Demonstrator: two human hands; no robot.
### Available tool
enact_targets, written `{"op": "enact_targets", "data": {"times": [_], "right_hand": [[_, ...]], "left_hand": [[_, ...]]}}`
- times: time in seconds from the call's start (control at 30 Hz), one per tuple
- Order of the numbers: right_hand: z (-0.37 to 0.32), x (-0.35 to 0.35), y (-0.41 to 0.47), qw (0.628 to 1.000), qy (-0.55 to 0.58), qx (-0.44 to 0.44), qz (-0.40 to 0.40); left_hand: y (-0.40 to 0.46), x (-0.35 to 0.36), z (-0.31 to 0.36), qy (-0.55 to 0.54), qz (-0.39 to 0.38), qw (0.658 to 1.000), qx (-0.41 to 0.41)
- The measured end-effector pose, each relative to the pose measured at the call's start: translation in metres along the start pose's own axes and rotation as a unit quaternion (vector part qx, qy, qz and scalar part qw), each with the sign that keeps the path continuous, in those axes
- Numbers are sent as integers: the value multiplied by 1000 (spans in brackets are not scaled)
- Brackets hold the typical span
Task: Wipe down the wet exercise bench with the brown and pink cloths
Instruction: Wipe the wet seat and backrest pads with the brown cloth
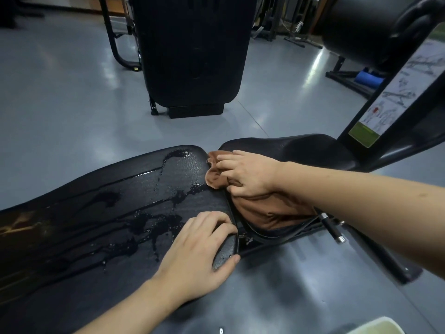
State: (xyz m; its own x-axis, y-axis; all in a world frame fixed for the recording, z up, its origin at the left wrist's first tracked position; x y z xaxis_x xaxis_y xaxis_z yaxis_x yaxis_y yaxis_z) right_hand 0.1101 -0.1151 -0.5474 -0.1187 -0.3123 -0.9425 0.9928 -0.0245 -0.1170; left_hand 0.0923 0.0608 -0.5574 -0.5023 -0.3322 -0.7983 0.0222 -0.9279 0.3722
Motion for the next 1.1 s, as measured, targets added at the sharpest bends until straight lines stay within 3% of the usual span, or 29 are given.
{"op": "enact_targets", "data": {"times": [0.2,0.73,1.1], "right_hand": [[-25,-11,-33,998,-3,-21,65],[-66,-7,-108,994,-19,-102,31],[-45,-11,-77,996,-8,-54,68]], "left_hand": [[-1,1,0,3,1,1000,0],[-1,1,0,6,-6,1000,-1],[0,0,3,13,-3,1000,-1]]}}
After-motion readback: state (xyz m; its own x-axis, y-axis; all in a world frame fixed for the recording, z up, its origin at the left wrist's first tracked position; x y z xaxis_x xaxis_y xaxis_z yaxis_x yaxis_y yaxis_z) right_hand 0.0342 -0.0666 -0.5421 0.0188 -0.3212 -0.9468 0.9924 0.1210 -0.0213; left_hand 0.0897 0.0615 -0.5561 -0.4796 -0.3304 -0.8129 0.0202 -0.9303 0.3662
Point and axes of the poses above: each hand's wrist, its own y-axis towards the middle knuckle, its own x-axis out of the palm, z = x × y, the point moved 9 cm from there along y, towards the middle knuckle, and after that the axes turned 6 degrees about -y, right-handed, at the moved point
